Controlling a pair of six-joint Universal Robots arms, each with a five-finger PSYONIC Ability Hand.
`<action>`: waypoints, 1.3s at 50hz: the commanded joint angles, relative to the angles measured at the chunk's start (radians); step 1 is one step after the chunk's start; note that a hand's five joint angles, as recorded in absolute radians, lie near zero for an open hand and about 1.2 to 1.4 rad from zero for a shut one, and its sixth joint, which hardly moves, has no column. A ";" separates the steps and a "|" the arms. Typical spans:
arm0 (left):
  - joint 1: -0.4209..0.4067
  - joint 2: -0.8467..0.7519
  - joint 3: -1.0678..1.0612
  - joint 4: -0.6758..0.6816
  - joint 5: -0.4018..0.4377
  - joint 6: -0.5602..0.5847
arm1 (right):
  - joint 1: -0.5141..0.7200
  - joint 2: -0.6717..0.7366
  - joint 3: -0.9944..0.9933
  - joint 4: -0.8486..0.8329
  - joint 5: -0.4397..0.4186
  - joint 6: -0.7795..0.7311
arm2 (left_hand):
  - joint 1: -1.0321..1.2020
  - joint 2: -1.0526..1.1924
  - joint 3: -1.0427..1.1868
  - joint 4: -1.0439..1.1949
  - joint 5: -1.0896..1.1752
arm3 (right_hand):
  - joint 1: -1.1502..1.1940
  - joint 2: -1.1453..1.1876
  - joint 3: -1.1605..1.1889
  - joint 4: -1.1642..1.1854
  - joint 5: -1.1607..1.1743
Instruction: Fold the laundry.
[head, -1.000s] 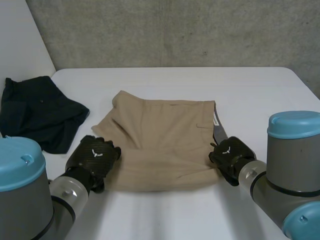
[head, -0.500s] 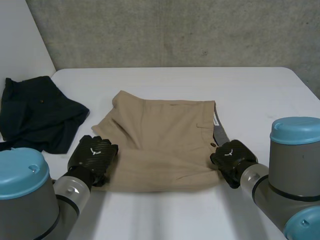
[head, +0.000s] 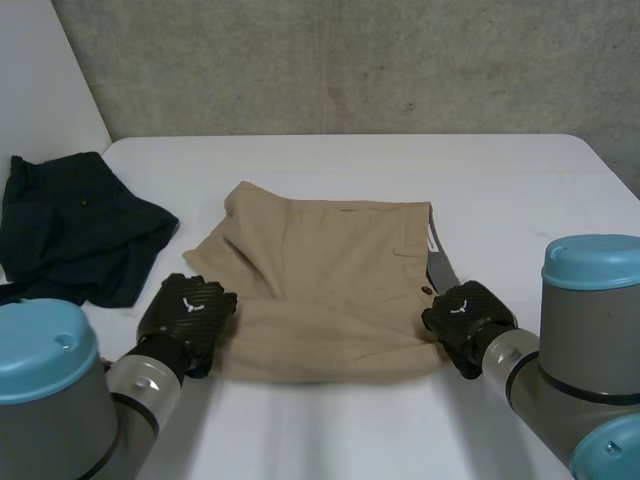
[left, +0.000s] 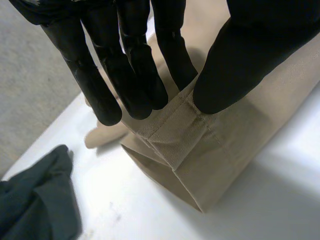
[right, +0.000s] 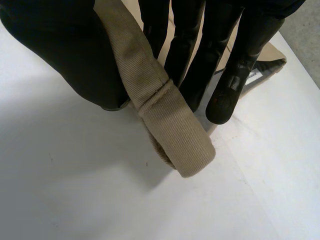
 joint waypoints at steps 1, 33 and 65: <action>-0.007 0.201 -0.058 -0.154 0.002 0.020 | -0.003 -0.105 0.014 0.137 -0.004 -0.062 | 0.252 0.203 0.208 0.198 0.249 | 0.408 0.218 0.196 0.205 0.231; -0.047 0.220 -0.040 -0.217 0.073 0.209 | -0.022 -0.306 0.075 0.286 -0.087 -0.198 | 0.252 0.203 0.208 0.198 0.249 | 0.408 0.218 0.196 0.205 0.231; -0.035 -0.696 1.023 0.064 -0.133 0.180 | -0.019 0.391 -0.696 -0.004 0.139 -0.126 | 0.252 0.203 0.208 0.198 0.249 | 0.408 0.218 0.196 0.205 0.231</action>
